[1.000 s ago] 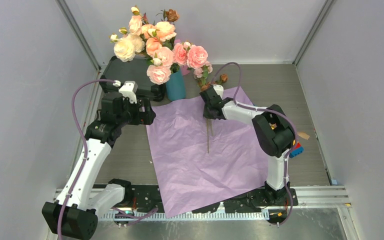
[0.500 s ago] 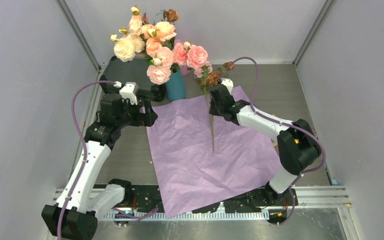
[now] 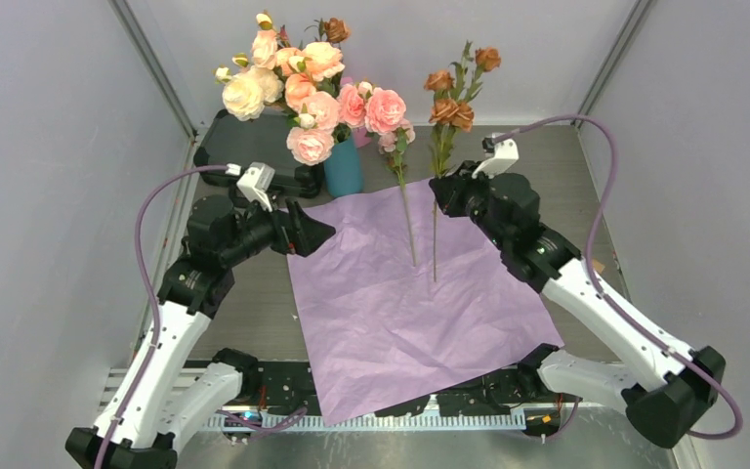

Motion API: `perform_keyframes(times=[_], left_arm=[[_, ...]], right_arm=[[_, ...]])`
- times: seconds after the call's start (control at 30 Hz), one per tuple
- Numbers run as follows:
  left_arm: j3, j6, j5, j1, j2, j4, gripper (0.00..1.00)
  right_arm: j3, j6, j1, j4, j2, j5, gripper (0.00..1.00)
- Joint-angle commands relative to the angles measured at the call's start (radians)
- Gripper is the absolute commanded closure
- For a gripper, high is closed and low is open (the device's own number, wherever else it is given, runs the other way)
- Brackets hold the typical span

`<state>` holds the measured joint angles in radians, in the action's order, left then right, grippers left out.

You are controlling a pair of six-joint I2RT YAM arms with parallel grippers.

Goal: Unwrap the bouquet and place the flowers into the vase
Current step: Pick up the fake flower from the wrapping paper, then insert the fake flower into the vase.

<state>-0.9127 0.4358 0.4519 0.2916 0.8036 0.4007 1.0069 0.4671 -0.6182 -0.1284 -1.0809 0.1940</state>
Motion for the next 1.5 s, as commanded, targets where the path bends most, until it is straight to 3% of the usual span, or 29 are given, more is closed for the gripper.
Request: perform_keyframes(times=[0.0,0.17,0.37,0.73,0.9,1.07,1.47], left_arm=[[-0.067,0.156,0.079,0.069,-0.006,-0.178,0.06],[-0.146,0.251,0.078,0.172,0.036,-0.314,0.06],[-0.203,0.303,0.061,0.292,0.119,-0.478,0.05],[-0.180,0.377,0.009,0.322,0.165,-0.657,0.11],[-0.158,0.367,-0.044,0.322,0.132,-0.658,0.29],[-0.149,0.363,-0.056,0.322,0.111,-0.658,0.40],[-0.148,0.364,-0.053,0.322,0.106,-0.655,0.85]], right_arm=[[-0.020,-0.069,-0.007,0.166,0.087,-0.152,1.00],[0.014,-0.085,-0.013,0.255,0.116,-0.375,1.00],[0.130,-0.033,-0.051,0.278,0.041,-0.623,1.00],[0.231,-0.017,-0.137,0.205,-0.040,-0.841,1.00],[0.238,-0.009,-0.143,0.193,-0.057,-0.887,1.00],[0.247,-0.003,-0.144,0.182,-0.079,-0.910,1.00],[0.254,-0.020,-0.144,0.144,-0.088,-0.897,1.00]])
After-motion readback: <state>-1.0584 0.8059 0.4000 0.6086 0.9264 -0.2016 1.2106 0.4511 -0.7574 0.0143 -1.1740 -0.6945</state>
